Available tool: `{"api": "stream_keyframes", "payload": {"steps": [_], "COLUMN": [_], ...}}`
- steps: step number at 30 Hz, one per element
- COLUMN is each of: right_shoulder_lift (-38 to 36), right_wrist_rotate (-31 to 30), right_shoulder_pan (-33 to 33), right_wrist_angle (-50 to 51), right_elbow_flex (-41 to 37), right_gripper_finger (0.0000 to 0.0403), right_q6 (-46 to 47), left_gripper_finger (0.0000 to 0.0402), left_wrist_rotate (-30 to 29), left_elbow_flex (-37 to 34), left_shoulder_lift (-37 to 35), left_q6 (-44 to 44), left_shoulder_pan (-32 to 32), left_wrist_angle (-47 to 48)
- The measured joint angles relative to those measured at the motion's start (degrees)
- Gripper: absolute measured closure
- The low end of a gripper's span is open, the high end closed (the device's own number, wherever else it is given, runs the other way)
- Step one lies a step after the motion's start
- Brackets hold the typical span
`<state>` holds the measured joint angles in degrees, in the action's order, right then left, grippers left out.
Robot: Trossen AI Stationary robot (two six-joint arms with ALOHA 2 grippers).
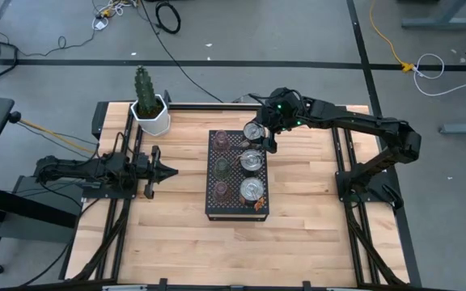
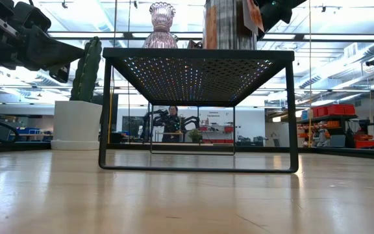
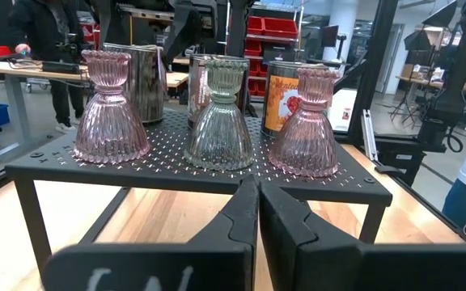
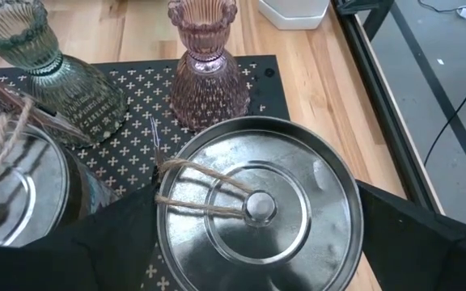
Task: Pick & Place candle stick holders
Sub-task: Put the brown scented candle on the shelf
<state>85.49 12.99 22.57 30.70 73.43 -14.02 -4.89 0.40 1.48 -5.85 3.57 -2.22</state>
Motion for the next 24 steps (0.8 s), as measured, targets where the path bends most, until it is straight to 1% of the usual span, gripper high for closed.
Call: {"api": "stream_keyframes", "payload": {"steps": [7, 14, 19, 24], "right_shoulder_lift": [0.0, -0.1, -0.1, -0.1], "right_wrist_rotate": [0.0, 0.0, 0.1, 0.1], "right_shoulder_pan": [0.0, 0.0, 0.0, 0.0], "right_wrist_angle": [0.0, -0.5, -1.6, -1.6], "right_elbow_flex": [0.0, 0.0, 0.0, 0.0], "right_gripper_finger": [0.0034, 0.0007, 0.0014, 0.0011], "right_q6": [0.0, -0.2, -0.2, -0.2], "left_gripper_finger": [0.0383, 0.0383, 0.0383, 0.0383], "left_wrist_rotate": [0.0, 0.0, 0.0, 0.0], "left_elbow_flex": [0.0, 0.0, 0.0, 0.0], "left_shoulder_lift": [0.0, 0.0, 0.0, 0.0], "left_q6": [0.0, 0.0, 0.0, 0.0], "left_shoulder_pan": [0.0, 0.0, 0.0, 0.0], "left_wrist_angle": [0.0, 0.0, 0.0, 0.0]}}
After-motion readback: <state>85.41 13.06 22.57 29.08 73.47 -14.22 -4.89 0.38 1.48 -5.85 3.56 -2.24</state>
